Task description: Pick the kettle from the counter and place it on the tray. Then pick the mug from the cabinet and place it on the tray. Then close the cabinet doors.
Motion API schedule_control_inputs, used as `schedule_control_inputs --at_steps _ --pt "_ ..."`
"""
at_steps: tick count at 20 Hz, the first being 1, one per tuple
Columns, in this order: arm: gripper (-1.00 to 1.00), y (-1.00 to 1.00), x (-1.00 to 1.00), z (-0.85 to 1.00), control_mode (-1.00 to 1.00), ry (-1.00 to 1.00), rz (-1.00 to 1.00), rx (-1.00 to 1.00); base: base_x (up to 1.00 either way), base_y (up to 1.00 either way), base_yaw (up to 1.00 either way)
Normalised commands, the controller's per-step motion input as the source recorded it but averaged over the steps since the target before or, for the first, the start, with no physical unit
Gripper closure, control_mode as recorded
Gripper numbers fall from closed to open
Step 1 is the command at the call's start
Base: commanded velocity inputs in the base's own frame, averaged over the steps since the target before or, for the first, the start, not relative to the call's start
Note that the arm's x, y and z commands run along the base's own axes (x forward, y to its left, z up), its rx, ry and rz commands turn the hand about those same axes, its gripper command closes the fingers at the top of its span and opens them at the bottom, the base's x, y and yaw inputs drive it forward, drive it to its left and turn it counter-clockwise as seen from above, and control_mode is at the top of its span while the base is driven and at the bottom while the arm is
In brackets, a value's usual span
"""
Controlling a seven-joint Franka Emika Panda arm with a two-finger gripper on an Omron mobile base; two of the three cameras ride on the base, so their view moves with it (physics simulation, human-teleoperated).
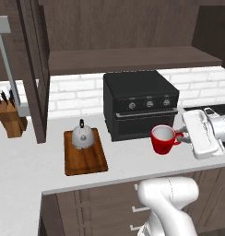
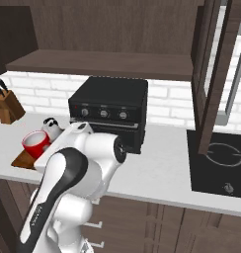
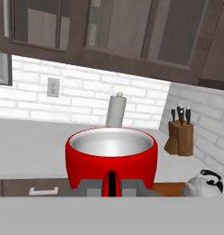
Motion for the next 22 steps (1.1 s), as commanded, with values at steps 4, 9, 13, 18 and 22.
schedule_control_inputs --at_steps 4,9,13,18,22 --pt "1.0 0.19 0.0 -0.59 -1.0 -0.06 0.02 0.21 0.0 0.0 0.0" --pt "1.0 0.32 0.07 -0.37 -1.0 -0.02 0.0 0.1 0.0 0.0 0.0" --pt "1.0 0.38 0.28 -0.38 -1.0 0.0 0.0 0.08 0.0 0.0 0.0" --pt "1.0 0.32 0.22 -0.36 -1.0 -0.01 0.01 0.09 0.0 0.0 0.0" --pt "1.0 0.39 0.08 -0.33 -1.0 0.0 0.0 0.01 0.0 0.0 0.0"
